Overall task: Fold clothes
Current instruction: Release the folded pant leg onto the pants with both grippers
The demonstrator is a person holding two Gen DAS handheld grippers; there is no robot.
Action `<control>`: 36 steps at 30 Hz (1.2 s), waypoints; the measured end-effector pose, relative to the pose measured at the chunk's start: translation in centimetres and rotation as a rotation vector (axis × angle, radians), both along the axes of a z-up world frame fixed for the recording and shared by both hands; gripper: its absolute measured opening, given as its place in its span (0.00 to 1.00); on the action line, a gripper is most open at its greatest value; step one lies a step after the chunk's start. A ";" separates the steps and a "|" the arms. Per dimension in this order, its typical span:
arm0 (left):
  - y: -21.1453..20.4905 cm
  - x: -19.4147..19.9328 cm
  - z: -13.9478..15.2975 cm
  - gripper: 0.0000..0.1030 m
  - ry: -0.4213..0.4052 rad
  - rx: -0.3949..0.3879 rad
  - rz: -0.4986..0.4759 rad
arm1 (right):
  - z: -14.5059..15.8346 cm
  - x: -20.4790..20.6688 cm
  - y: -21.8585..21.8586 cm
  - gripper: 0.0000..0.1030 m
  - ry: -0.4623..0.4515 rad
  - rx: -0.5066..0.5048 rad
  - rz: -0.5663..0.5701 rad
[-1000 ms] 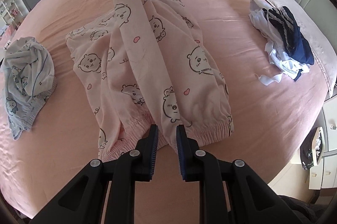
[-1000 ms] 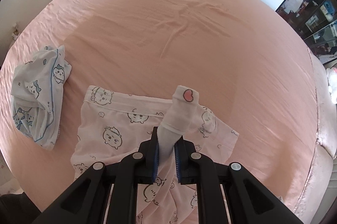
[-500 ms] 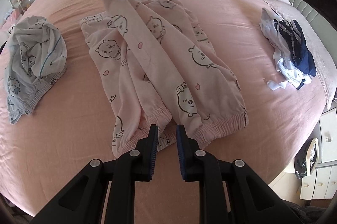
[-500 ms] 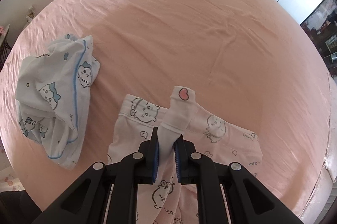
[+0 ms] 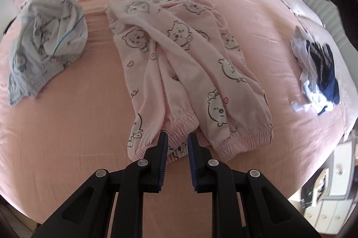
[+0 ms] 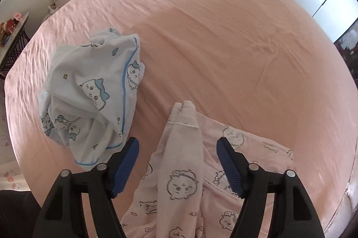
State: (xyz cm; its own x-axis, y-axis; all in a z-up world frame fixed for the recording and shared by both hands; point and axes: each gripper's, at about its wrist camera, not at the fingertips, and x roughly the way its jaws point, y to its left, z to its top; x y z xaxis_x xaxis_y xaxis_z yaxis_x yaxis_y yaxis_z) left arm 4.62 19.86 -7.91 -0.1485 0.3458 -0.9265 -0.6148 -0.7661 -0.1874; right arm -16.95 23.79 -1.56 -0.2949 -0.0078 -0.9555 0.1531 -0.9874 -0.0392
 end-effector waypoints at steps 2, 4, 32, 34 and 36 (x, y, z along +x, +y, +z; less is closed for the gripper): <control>-0.6 -0.1 -0.2 0.16 -0.016 0.041 0.016 | 1.5 0.8 0.0 0.71 0.022 -0.018 0.008; -1.1 -0.2 -0.4 0.16 -0.025 0.065 0.022 | 3.0 1.7 0.2 0.72 0.037 -0.030 0.008; -6.4 -1.1 2.9 0.76 0.038 0.311 0.186 | 6.4 31.7 6.3 0.74 0.331 0.022 -0.309; -7.0 -1.8 2.4 0.76 0.026 0.323 0.208 | 5.1 33.4 5.5 0.74 0.382 0.082 -0.318; -7.4 -2.4 1.5 0.76 -0.012 0.319 0.236 | 3.6 34.6 4.1 0.74 0.406 0.144 -0.282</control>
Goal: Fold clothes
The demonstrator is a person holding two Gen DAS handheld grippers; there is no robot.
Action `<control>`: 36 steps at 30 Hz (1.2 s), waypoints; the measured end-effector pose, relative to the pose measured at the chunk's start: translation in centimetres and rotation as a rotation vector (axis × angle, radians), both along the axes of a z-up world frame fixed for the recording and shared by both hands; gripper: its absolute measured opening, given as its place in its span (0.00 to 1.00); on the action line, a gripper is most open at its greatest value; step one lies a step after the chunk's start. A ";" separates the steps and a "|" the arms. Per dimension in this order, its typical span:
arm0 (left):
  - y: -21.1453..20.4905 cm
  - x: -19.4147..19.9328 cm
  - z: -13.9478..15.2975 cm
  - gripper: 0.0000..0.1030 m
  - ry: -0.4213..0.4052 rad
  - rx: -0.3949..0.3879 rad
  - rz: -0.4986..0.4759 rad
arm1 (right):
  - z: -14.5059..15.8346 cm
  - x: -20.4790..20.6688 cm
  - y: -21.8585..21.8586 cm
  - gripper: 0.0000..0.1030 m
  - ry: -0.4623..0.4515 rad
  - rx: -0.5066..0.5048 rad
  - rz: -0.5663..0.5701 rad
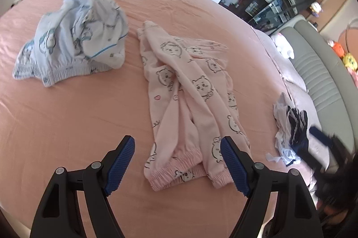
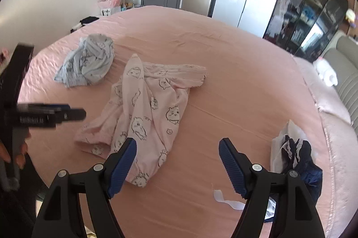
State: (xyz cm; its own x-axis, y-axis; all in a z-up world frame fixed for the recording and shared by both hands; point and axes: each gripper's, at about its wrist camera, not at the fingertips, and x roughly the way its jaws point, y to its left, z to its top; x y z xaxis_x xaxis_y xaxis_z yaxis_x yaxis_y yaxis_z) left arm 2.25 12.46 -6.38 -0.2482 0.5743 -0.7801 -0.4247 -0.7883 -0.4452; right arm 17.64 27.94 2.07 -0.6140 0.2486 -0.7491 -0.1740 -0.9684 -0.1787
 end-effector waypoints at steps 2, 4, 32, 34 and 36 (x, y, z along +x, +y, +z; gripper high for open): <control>-0.3 -0.1 -0.7 0.76 -0.031 -0.030 0.008 | -1.3 0.4 -1.2 0.74 -0.015 0.043 0.040; -0.2 -0.2 -1.3 0.76 -0.040 -0.070 -0.006 | -2.4 0.7 -2.3 0.74 -0.029 0.098 0.073; 0.8 4.7 -3.5 0.68 0.281 -0.477 -0.285 | -12.5 -1.0 -12.1 0.72 -0.041 0.808 0.380; 0.3 5.0 -3.1 0.68 0.272 -0.451 -0.287 | -12.8 -1.5 -12.0 0.72 -0.051 0.807 0.374; -0.5 5.1 -2.5 0.68 0.264 -0.420 -0.277 | -13.1 -1.6 -11.8 0.59 -0.058 0.811 0.362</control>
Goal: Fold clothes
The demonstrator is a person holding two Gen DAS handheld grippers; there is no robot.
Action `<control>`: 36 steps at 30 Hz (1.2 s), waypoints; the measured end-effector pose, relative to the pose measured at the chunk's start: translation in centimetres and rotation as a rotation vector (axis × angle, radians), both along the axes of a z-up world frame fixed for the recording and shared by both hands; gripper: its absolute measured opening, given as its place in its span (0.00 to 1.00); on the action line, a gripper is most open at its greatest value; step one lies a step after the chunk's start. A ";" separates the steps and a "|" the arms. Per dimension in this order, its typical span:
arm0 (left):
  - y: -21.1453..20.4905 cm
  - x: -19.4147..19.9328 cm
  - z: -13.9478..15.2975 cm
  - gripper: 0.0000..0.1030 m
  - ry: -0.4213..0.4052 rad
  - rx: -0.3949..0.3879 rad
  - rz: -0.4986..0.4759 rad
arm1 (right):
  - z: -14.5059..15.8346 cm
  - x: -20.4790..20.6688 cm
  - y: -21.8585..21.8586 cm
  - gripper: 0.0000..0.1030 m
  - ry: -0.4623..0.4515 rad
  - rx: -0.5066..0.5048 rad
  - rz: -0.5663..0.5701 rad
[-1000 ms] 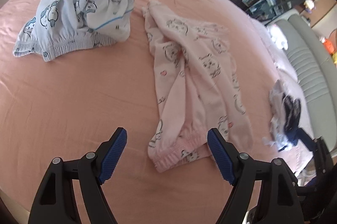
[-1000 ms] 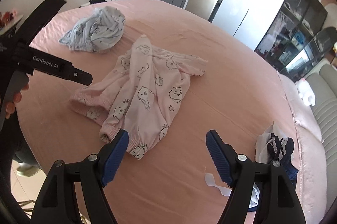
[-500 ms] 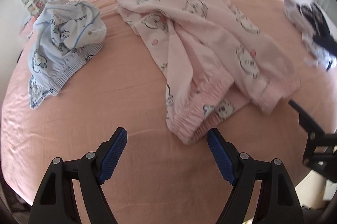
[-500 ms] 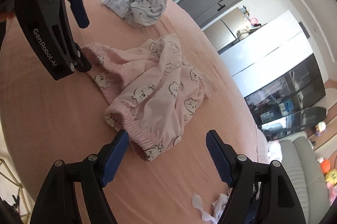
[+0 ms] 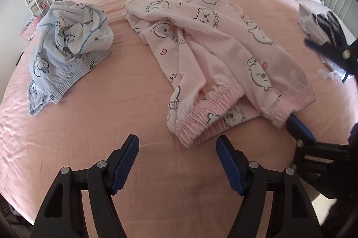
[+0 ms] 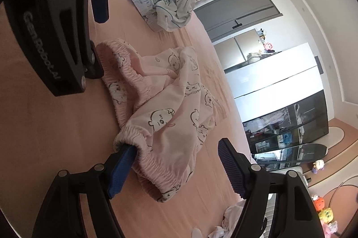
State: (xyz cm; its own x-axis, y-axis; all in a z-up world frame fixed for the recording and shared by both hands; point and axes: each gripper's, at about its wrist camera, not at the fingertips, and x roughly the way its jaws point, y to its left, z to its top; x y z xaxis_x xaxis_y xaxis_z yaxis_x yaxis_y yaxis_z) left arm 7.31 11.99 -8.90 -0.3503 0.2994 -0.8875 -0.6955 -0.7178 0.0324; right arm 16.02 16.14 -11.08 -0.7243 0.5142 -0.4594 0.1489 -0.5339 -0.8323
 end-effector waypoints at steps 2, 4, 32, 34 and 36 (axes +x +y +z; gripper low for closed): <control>-0.8 -0.1 0.6 0.68 -0.010 0.037 0.013 | -0.3 -0.2 0.1 0.35 -0.010 0.000 -0.012; -2.0 -0.5 1.1 0.68 -0.020 0.078 0.043 | -0.6 -0.3 0.0 0.31 -0.017 0.001 -0.014; -1.0 2.0 0.2 0.19 0.033 0.078 0.077 | 3.5 -2.2 1.5 0.05 0.000 -0.280 -0.101; -2.0 2.2 0.5 0.19 0.014 0.088 0.098 | 4.6 -2.6 1.9 0.05 0.017 -0.373 -0.111; -2.9 2.2 0.7 0.19 -0.010 0.110 0.118 | 5.8 -3.0 2.2 0.05 0.034 -0.466 -0.121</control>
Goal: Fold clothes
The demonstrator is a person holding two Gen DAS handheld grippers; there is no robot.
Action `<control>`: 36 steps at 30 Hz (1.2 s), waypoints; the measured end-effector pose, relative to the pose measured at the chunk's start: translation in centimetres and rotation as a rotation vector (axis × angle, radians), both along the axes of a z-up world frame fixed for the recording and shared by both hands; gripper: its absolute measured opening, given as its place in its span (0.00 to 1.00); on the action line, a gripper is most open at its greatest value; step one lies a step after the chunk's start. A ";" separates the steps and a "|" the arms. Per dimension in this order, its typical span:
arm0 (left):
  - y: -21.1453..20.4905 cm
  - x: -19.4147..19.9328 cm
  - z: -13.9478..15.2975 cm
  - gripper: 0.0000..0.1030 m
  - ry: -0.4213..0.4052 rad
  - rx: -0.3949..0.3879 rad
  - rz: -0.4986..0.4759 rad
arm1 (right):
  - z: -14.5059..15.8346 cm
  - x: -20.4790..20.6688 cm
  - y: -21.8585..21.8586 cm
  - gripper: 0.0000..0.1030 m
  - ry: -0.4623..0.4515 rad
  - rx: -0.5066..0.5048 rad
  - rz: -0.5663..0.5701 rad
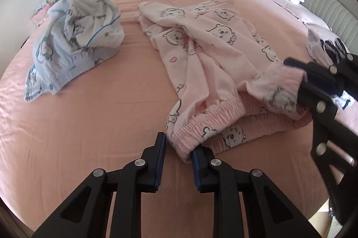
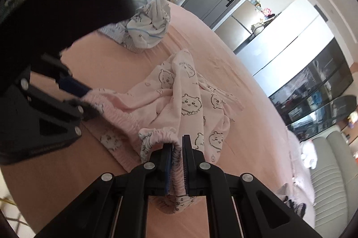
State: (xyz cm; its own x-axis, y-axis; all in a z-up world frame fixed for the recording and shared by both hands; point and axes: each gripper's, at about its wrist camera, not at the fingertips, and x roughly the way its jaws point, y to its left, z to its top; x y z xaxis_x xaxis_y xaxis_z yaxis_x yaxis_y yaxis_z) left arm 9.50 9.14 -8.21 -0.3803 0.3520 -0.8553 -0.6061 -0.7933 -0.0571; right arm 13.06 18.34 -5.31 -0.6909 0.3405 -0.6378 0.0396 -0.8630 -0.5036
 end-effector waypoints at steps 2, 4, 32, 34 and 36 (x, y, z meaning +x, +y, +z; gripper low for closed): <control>-0.9 0.0 0.2 0.19 -0.022 0.021 0.014 | 1.4 -0.5 0.5 0.06 0.023 -0.106 -0.021; -2.2 0.2 0.4 0.19 -0.036 0.030 0.021 | 2.7 -1.0 0.8 0.06 0.053 -0.174 -0.035; -7.0 0.6 2.8 0.44 -0.123 0.086 0.130 | 1.9 -1.8 -2.8 0.07 -0.045 -0.289 0.087; -6.7 0.0 2.7 0.70 -0.115 0.086 0.165 | 1.9 -1.4 -2.8 0.08 -0.047 -0.279 0.079; -6.4 -0.8 2.5 0.72 -0.109 0.083 0.195 | 2.0 -1.2 -2.6 0.23 -0.045 -0.281 0.063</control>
